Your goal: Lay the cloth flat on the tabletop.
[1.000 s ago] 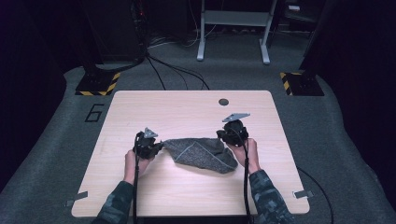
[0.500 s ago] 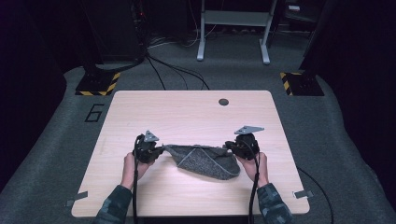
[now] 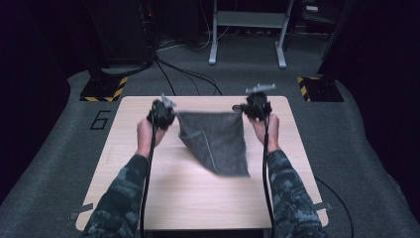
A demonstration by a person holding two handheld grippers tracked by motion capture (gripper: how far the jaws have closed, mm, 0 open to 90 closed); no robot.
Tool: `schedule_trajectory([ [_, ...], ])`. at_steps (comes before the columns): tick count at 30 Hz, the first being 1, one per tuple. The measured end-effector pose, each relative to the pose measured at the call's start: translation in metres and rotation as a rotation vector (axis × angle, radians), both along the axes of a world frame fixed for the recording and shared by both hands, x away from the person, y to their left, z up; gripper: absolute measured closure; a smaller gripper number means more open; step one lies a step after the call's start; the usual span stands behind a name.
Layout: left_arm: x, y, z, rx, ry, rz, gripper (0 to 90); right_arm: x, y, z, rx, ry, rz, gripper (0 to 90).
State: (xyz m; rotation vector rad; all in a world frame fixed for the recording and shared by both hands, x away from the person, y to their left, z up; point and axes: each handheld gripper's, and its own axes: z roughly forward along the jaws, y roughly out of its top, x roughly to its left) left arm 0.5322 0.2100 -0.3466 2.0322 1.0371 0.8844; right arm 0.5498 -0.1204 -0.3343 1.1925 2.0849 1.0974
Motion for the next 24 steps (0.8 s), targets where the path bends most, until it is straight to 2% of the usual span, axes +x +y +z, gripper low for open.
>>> schedule_trajectory([
  [1, -0.007, 0.0, 0.02, 0.01, -0.069, -0.004, 88.6, -0.002, -0.001, 0.015, 0.011, -0.029, -0.002, 90.0],
  [2, -0.018, 0.0, 0.036, 0.015, -0.132, -0.021, 88.6, -0.008, -0.002, 0.031, 0.018, -0.076, -0.002, 90.0],
  [3, -0.034, 0.0, 0.047, 0.045, -0.204, -0.03, 88.6, -0.018, -0.005, 0.044, 0.032, -0.11, 0.007, 90.0],
  [4, -0.047, 0.002, 0.05, 0.043, -0.246, -0.041, 88.6, -0.033, -0.008, 0.052, 0.043, -0.147, 0.02, 90.0],
  [5, -0.059, 0.004, 0.046, 0.031, -0.263, -0.062, 88.5, -0.047, -0.01, 0.054, 0.041, -0.17, 0.029, 90.0],
  [7, -0.081, 0.006, 0.023, 0.07, -0.263, -0.089, 88.5, -0.073, -0.014, 0.04, 0.03, -0.178, 0.061, 89.9],
  [9, -0.094, 0.006, -0.011, 0.083, -0.213, -0.117, 88.4, -0.095, -0.017, 0.01, 0.022, -0.145, 0.086, 89.8],
  [10, -0.101, 0.006, -0.033, 0.107, -0.182, -0.127, 88.4, -0.102, -0.018, -0.004, 0.019, -0.119, 0.09, 89.8],
  [12, -0.11, 0.005, -0.077, 0.121, -0.097, -0.15, 88.3, -0.116, -0.021, -0.048, 0.005, -0.049, 0.098, 89.7],
  [13, -0.117, 0.004, -0.102, 0.126, -0.037, -0.162, 88.3, -0.122, -0.021, -0.07, -0.002, 0.002, 0.103, 89.7],
  [14, -0.12, 0.004, -0.115, 0.129, -0.011, -0.17, 88.2, -0.13, -0.021, -0.096, -0.012, 0.056, 0.099, 89.7],
  [16, -0.13, 0.002, -0.142, 0.119, 0.051, -0.19, 88.1, -0.139, -0.022, -0.125, -0.021, 0.118, 0.107, 89.6],
  [17, -0.135, 0.002, -0.151, 0.118, 0.075, -0.198, 87.9, -0.144, -0.022, -0.138, -0.031, 0.146, 0.097, 89.6],
  [18, -0.138, 0.001, -0.157, 0.108, 0.096, -0.202, 87.5, -0.147, -0.024, -0.147, -0.009, 0.172, 0.099, 89.5],
  [19, -0.14, 0.001, -0.162, 0.099, 0.118, -0.206, 86.8, -0.149, -0.026, -0.154, 0.007, 0.188, 0.102, 89.3],
  [21, -0.145, 0.003, -0.167, 0.079, 0.155, -0.21, 83.9, -0.152, -0.027, -0.161, 0.002, 0.203, 0.097, 88.8],
  [24, -0.149, 0.01, -0.169, 0.045, 0.213, -0.197, 64.4, -0.155, -0.027, -0.164, 0.006, 0.207, 0.104, 85.8],
])
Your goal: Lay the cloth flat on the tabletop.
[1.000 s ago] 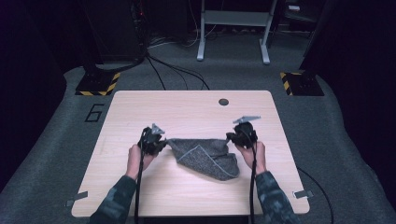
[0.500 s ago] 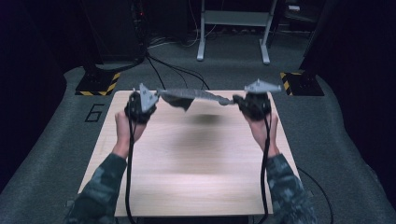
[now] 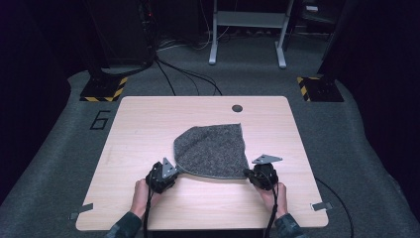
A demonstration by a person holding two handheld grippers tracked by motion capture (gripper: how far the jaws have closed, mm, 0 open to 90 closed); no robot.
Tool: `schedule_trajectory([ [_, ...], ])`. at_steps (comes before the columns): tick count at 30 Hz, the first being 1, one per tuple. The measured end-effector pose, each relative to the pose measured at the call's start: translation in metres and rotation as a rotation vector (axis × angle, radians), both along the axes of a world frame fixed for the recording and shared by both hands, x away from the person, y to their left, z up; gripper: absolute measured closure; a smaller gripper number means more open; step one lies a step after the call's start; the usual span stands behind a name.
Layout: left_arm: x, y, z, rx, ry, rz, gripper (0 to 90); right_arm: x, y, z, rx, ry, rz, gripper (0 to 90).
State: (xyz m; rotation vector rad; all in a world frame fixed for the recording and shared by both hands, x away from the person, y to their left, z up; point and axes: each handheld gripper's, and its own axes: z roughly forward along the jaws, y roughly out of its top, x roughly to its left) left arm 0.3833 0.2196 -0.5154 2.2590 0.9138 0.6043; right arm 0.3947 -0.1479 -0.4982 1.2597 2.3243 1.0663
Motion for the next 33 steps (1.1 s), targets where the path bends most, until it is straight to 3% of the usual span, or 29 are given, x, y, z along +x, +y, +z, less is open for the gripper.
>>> schedule_trajectory([
  [2, -0.002, 0.006, 0.0, -0.02, 0.03, 0.017, 51.4, -0.002, -0.003, 0.0, 0.017, 0.002, -0.006, 80.3],
  [5, -0.007, 0.012, 0.002, -0.038, 0.044, 0.037, 40.9, -0.005, -0.008, 0.001, 0.03, -0.002, -0.019, 72.0],
  [10, -0.018, 0.011, 0.009, -0.034, 0.029, 0.021, 34.5, -0.007, -0.012, -0.001, 0.031, 0.01, -0.04, 58.8],
  [12, -0.02, 0.007, 0.014, -0.031, 0.001, 0.013, 34.4, -0.006, -0.015, 0.0, 0.042, -0.005, -0.054, 54.9],
  [17, -0.009, -0.005, 0.018, -0.007, -0.008, -0.018, 45.1, 0.006, -0.01, 0.0, 0.034, 0.024, -0.06, 50.7],
  [21, -0.002, -0.011, 0.014, 0.009, 0.005, -0.047, 64.1, 0.015, 0.0, -0.009, -0.006, 0.064, -0.064, 50.9],
  [26, -0.002, -0.011, 0.01, 0.007, 0.01, -0.068, 83.7, 0.013, -0.001, -0.015, -0.011, 0.062, -0.074, 64.9],
  [31, -0.004, -0.008, 0.008, 0.002, 0.019, -0.069, 87.1, 0.007, -0.001, -0.016, -0.014, 0.06, -0.066, 84.2],
  [33, -0.003, -0.007, 0.008, 0.004, 0.021, -0.065, 87.5, 0.005, 0.001, -0.017, -0.018, 0.056, -0.061, 87.3],
])
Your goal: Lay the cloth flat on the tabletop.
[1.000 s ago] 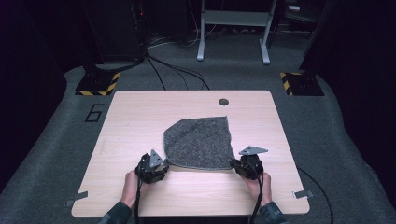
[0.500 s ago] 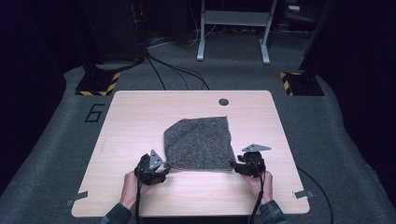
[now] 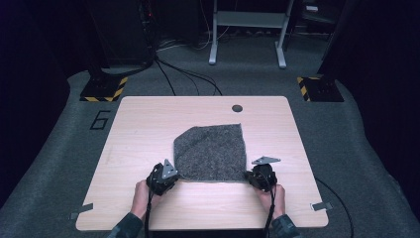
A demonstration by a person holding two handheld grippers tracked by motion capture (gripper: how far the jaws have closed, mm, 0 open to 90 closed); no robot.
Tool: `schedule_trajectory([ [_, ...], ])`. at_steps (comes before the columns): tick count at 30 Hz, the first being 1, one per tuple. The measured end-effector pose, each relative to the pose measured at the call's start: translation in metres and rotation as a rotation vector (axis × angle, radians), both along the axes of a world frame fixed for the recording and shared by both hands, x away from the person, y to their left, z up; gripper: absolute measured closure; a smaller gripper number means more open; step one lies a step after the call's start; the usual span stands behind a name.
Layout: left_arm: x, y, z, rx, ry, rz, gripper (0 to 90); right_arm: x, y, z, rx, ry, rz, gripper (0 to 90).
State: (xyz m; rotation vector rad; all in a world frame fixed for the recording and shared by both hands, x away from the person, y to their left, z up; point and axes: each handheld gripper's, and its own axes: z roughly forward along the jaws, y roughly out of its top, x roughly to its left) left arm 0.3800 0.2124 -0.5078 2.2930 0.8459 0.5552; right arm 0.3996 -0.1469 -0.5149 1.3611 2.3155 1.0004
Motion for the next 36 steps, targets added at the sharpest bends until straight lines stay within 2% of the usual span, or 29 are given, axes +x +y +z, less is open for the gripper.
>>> schedule_trajectory([
  [3, 0.003, 0.001, 0.001, 0.001, 0.002, 0.001, 87.9, -0.002, 0.002, 0.002, 0.004, -0.009, 0.004, 87.8],
  [5, 0.007, 0.003, 0.002, -0.026, 0.01, 0.005, 88.0, 0.0, 0.003, 0.006, 0.011, -0.015, 0.004, 87.9],
  [6, 0.013, 0.004, 0.004, -0.015, 0.015, 0.003, 88.1, 0.003, 0.003, 0.009, 0.007, -0.012, 0.003, 88.0],
  [7, 0.023, 0.005, 0.008, -0.018, 0.017, 0.013, 88.2, 0.01, 0.002, 0.013, -0.001, -0.032, 0.018, 88.1],
  [8, 0.032, 0.007, 0.012, -0.025, 0.017, 0.017, 88.3, 0.021, 0.004, 0.021, 0.01, -0.033, 0.01, 88.2],
  [9, 0.049, 0.008, 0.021, -0.009, -0.004, 0.033, 88.3, 0.031, 0.004, 0.026, 0.012, -0.05, 0.024, 88.3],
  [10, 0.061, 0.009, 0.028, -0.001, -0.021, 0.05, 88.3, 0.048, 0.007, 0.037, 0.011, -0.049, 0.005, 88.3],
  [12, 0.097, 0.011, 0.052, 0.02, -0.06, 0.11, 88.4, 0.079, 0.01, 0.056, 0.021, -0.075, 0.004, 88.5],
  [13, 0.117, 0.011, 0.073, 0.009, -0.096, 0.148, 88.4, 0.097, 0.013, 0.07, 0.007, -0.096, -0.004, 88.6],
  [14, 0.129, 0.011, 0.094, -0.016, -0.13, 0.181, 88.5, 0.119, 0.016, 0.09, 0.002, -0.127, -0.01, 88.6],
  [15, 0.136, 0.011, 0.111, -0.028, -0.168, 0.194, 88.4, 0.133, 0.019, 0.11, 0.008, -0.156, -0.016, 88.6],
  [16, 0.141, 0.009, 0.135, -0.057, -0.222, 0.213, 88.4, 0.14, 0.021, 0.127, 0.01, -0.18, -0.027, 88.6],
  [17, 0.139, 0.009, 0.165, -0.088, -0.281, 0.212, 88.4, 0.145, 0.023, 0.151, 0.022, -0.215, -0.036, 88.5],
  [18, 0.135, 0.008, 0.18, -0.101, -0.322, 0.204, 88.4, 0.143, 0.024, 0.181, 0.051, -0.271, -0.034, 88.5],
  [19, 0.126, 0.006, 0.196, -0.113, -0.364, 0.184, 88.4, 0.139, 0.025, 0.196, 0.057, -0.308, -0.024, 88.5],
  [20, 0.111, 0.005, 0.206, -0.117, -0.409, 0.16, 88.4, 0.129, 0.024, 0.213, 0.066, -0.356, -0.013, 88.5],
  [21, 0.097, 0.004, 0.208, -0.117, -0.43, 0.135, 88.3, 0.113, 0.021, 0.226, 0.076, -0.397, 0.003, 88.4],
  [22, 0.088, 0.004, 0.205, -0.111, -0.436, 0.122, 88.3, 0.099, 0.019, 0.23, 0.082, -0.415, 0.018, 88.3],
  [24, 0.066, 0.003, 0.185, -0.096, -0.429, 0.085, 88.2, 0.076, 0.014, 0.223, 0.079, -0.424, 0.033, 88.1],
  [25, 0.054, 0.004, 0.166, -0.078, -0.407, 0.073, 88.1, 0.066, 0.01, 0.214, 0.066, -0.419, 0.043, 88.0],
  [26, 0.049, 0.004, 0.155, -0.076, -0.388, 0.059, 88.0, 0.054, 0.005, 0.198, 0.063, -0.399, 0.051, 88.0],
  [27, 0.042, 0.004, 0.138, -0.058, -0.362, 0.043, 88.0, 0.048, 0.002, 0.187, 0.059, -0.386, 0.056, 87.8],
  [29, 0.031, 0.005, 0.106, -0.03, -0.301, 0.021, 87.9, 0.035, -0.004, 0.154, 0.061, -0.317, 0.064, 87.6],
  [31, 0.021, 0.007, 0.076, -0.004, -0.243, 0.007, 87.9, 0.024, -0.007, 0.118, 0.04, -0.25, 0.072, 87.4],
  [32, 0.017, 0.008, 0.063, -0.002, -0.218, 0.0, 87.9, 0.019, -0.009, 0.101, 0.044, -0.21, 0.083, 87.3],
  [34, 0.01, 0.01, 0.042, -0.015, -0.167, -0.001, 87.7, 0.008, -0.01, 0.072, 0.046, -0.155, 0.088, 87.0],
  [35, 0.006, 0.011, 0.032, -0.007, -0.144, -0.007, 87.6, 0.004, -0.01, 0.061, 0.047, -0.127, 0.096, 86.3],
  [36, 0.004, 0.011, 0.027, -0.009, -0.131, -0.008, 87.4, 0.0, -0.011, 0.05, 0.052, -0.099, 0.093, 85.9],
])
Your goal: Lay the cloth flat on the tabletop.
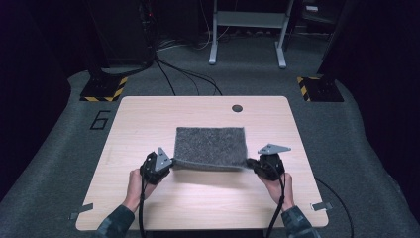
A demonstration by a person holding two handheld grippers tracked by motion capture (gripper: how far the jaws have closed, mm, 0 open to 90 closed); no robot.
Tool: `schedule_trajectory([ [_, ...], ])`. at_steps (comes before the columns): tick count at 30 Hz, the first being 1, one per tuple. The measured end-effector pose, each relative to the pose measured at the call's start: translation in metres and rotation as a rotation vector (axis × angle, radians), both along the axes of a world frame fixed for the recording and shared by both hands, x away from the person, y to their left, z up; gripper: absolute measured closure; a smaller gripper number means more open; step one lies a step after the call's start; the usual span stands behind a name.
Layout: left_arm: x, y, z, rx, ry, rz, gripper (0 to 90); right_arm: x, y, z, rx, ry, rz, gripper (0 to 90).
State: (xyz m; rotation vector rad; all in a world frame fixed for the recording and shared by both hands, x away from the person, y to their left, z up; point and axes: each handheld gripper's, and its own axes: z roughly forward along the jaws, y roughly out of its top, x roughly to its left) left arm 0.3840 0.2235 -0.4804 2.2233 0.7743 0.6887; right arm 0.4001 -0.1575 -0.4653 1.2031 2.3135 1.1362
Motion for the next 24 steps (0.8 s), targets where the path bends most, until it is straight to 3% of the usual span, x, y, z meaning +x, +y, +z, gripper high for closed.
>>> schedule_trajectory([
  [6, -0.008, 0.007, -0.021, -0.023, 0.082, 0.0, 82.6, -0.007, -0.001, -0.026, 0.032, 0.074, -0.005, 80.9],
  [9, -0.011, 0.011, -0.024, -0.052, 0.137, -0.004, 69.2, -0.013, -0.001, -0.032, 0.025, 0.094, 0.001, 75.5],
  [12, -0.015, 0.016, -0.023, -0.079, 0.168, 0.005, 53.3, -0.019, -0.005, -0.034, 0.03, 0.101, 0.011, 63.5],
  [16, -0.021, 0.024, -0.016, -0.102, 0.168, 0.031, 39.1, -0.022, -0.016, -0.03, 0.054, 0.085, 0.0, 46.0],
  [19, -0.02, 0.029, -0.008, -0.095, 0.151, 0.059, 28.8, -0.02, -0.021, -0.022, 0.063, 0.051, -0.002, 33.1],
  [24, 0.0, 0.033, 0.011, -0.12, 0.11, 0.088, 20.8, -0.008, -0.016, -0.004, 0.064, 0.011, -0.007, 19.7],
])
